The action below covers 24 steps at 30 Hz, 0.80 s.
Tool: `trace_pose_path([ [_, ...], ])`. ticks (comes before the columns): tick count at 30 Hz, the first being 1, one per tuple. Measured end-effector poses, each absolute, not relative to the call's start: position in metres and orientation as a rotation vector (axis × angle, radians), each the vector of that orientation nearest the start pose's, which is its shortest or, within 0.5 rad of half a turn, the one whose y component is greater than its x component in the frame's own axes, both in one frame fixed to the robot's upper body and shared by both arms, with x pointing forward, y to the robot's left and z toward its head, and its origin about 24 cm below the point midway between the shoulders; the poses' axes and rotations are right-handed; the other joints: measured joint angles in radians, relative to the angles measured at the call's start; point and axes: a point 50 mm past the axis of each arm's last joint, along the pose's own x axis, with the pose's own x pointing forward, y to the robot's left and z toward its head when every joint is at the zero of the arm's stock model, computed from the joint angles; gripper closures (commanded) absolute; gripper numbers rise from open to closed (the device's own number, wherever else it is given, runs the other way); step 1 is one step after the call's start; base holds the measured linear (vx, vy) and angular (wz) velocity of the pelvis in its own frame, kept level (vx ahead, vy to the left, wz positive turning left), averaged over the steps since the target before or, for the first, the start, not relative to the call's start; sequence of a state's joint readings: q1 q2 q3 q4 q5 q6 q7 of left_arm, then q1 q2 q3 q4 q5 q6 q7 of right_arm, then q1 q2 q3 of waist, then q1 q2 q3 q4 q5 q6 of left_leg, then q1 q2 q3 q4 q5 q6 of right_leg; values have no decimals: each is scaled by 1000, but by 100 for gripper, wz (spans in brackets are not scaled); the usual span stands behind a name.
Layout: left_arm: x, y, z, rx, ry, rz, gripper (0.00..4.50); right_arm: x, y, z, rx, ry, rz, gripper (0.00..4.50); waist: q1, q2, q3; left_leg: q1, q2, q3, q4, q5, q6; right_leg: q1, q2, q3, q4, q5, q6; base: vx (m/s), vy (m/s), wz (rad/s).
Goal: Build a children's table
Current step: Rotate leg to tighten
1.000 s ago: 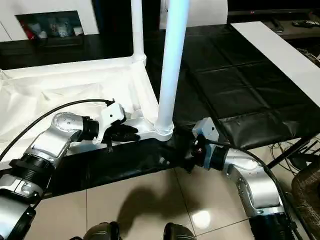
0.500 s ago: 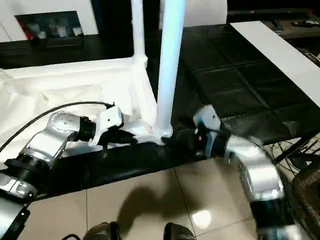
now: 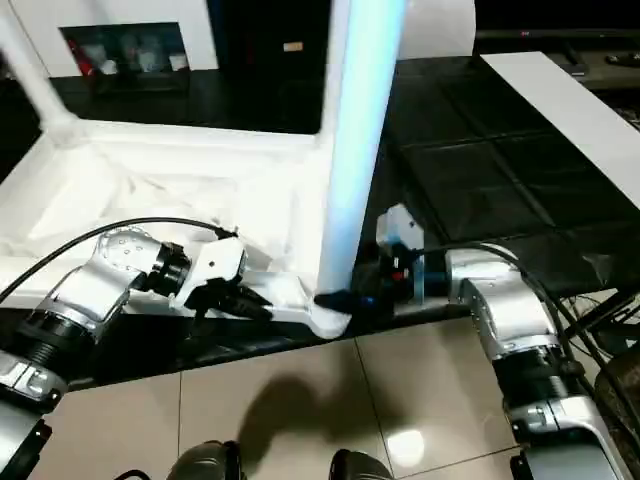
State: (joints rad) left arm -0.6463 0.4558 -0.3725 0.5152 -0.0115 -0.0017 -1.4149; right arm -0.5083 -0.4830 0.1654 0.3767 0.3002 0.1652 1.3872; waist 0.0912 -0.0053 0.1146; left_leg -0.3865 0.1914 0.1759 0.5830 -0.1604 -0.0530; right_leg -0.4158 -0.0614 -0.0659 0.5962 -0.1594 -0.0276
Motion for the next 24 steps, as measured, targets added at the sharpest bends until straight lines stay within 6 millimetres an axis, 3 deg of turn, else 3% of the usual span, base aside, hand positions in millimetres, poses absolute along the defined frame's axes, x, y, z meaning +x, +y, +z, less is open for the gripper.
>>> trace_pose_path([
  [16,311,133,80,582,390,-1616,450,300,-162,91,-137,292,1584,229,2,0,0,-1,1,0,0,0,0,-1,0,-1,1,0,0,0,0,0],
  [24,311,131,79,554,394,-1621,450,299,-163,93,-103,333,1580,245,7,0,0,-1,0,0,0,-1,-1,0,0,0,1,0,0,0,0,0],
])
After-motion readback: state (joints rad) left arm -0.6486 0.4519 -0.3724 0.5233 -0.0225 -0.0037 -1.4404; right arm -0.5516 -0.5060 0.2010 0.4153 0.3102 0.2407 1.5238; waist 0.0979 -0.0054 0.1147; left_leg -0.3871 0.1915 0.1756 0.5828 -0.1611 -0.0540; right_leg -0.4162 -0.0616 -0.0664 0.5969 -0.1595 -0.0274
